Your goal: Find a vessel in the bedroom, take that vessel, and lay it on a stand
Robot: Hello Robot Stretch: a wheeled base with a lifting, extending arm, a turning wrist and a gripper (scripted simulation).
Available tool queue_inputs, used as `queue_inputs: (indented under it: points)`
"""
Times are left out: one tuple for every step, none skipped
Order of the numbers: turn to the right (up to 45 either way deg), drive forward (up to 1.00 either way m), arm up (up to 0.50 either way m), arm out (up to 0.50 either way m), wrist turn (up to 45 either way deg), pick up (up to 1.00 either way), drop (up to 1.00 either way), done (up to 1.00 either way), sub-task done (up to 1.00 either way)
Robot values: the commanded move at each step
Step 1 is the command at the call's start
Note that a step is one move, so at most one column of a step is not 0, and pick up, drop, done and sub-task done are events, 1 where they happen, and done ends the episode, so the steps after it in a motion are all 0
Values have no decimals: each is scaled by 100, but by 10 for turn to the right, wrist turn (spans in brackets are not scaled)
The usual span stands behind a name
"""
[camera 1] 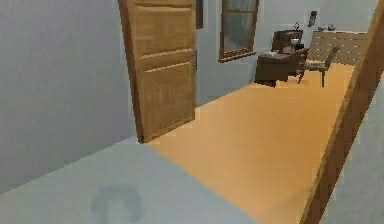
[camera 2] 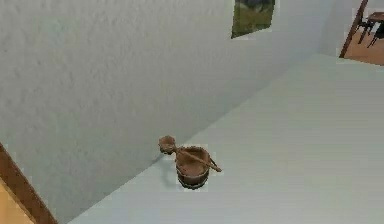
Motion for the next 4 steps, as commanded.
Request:
queue_inputs:
  points:
    - [0,60,0,0,0,0,0,0,0]
    - [0,45,0,0,0,0,0,0,0]
    - [360,0,0,0,0,0,0,0,0]
    - [0,100,0,0,0,0,0,0,0]
